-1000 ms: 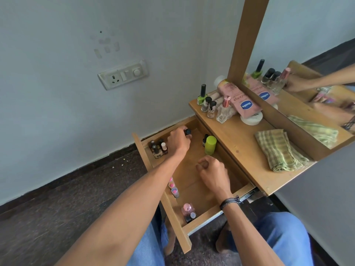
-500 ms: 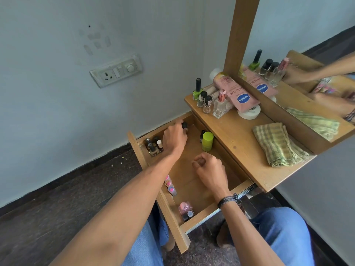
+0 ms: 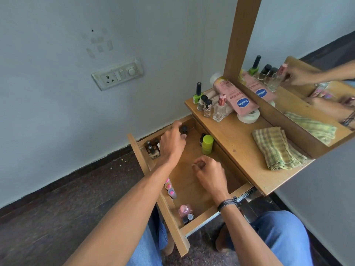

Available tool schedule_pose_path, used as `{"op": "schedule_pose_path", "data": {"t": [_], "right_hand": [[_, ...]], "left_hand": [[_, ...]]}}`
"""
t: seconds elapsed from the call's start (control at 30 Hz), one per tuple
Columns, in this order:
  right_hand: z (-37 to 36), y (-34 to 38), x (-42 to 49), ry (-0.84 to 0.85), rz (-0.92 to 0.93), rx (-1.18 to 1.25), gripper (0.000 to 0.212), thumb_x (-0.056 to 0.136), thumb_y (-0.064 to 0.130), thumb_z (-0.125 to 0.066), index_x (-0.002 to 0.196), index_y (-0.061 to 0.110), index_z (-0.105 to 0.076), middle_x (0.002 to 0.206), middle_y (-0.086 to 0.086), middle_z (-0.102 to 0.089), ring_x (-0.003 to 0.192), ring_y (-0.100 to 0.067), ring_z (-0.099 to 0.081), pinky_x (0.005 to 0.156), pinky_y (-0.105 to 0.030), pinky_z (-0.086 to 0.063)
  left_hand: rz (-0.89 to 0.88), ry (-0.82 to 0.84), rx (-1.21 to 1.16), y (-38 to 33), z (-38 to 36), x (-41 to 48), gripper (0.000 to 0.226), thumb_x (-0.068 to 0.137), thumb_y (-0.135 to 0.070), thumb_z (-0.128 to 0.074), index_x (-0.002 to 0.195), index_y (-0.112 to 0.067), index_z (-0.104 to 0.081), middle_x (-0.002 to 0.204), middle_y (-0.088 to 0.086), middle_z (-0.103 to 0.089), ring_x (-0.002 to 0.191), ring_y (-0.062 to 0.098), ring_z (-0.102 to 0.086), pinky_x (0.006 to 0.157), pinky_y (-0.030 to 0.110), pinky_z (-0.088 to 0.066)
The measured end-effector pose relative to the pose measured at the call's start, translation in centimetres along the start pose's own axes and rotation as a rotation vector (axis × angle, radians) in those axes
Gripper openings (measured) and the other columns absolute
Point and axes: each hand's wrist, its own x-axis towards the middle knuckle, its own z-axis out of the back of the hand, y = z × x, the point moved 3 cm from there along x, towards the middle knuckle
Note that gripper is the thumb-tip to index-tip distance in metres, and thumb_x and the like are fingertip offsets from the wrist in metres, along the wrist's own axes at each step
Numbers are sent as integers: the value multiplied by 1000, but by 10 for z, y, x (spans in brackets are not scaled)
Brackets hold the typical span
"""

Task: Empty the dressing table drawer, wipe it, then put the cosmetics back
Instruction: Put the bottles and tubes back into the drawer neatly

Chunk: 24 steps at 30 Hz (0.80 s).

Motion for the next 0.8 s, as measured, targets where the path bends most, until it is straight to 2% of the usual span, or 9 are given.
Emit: {"op": "schedule_pose_path", "data": {"t": [0.1, 0.2, 0.33, 0.4, 0.5, 0.6, 0.7, 0.8], "right_hand": [[5, 8, -3, -39, 80, 1, 4, 93, 27, -70, 96, 29, -70, 83, 14, -67, 73, -4, -63, 64, -31, -58], [28, 25, -4, -195, 231, 18, 5, 94, 23, -69, 97, 27, -71, 87, 16, -68, 74, 2, -63, 65, -23, -57], [79, 45, 18, -525, 259, 126, 15, 92, 21, -73, 103, 18, -63, 85, 7, -64, 69, -8, -61, 62, -33, -55], [97, 51, 37, -615, 220, 181, 25, 90, 25, -74, 110, 17, -60, 90, 7, -62, 72, -11, -60, 65, -35, -54], [106, 55, 58, -635, 172, 187, 40, 88, 29, -77, 119, 20, -54, 97, 7, -57, 70, -17, -57, 69, -37, -52], [104, 51, 69, -592, 116, 197, 53, 86, 34, -78, 129, 24, -48, 106, 8, -48, 71, -15, -56, 69, -33, -50], [102, 44, 77, -536, 88, 191, 56, 85, 37, -79, 134, 27, -51, 114, 8, -48, 74, -13, -59, 74, -33, -53], [100, 41, 82, -499, 118, 126, 54, 85, 41, -77, 134, 27, -59, 116, 6, -52, 90, -14, -60, 86, -35, -53]], "left_hand": [[-18, -22, -68, 6, 0, -5, 37, 95, -21, -70, 129, -20, -58, 100, 0, -75, 89, 22, -73, 70, 40, -61], [-72, -48, -135, 10, 0, -11, 32, 96, -16, -67, 127, -17, -59, 95, -3, -72, 82, 17, -72, 64, 32, -58], [-106, -100, -226, 10, 1, -11, 31, 96, -13, -67, 126, -15, -62, 96, -2, -72, 83, 12, -70, 66, 25, -53], [-104, -113, -263, 9, 3, -9, 29, 96, -12, -66, 125, -16, -62, 99, -1, -71, 84, 12, -69, 69, 26, -54], [-113, -132, -318, 11, 3, -8, 27, 95, -11, -65, 121, -16, -63, 98, -3, -70, 82, 11, -67, 71, 31, -58], [-121, -149, -378, 11, 4, -8, 24, 94, -11, -66, 118, -15, -65, 97, -5, -70, 82, 9, -66, 73, 33, -60], [-113, -137, -455, 6, 4, -8, 20, 93, -12, -68, 113, -15, -66, 94, -6, -69, 83, 8, -65, 78, 31, -58], [-120, -113, -507, -9, 5, -3, 19, 91, -16, -72, 109, -15, -68, 92, -7, -69, 81, 7, -65, 77, 26, -56]]}}
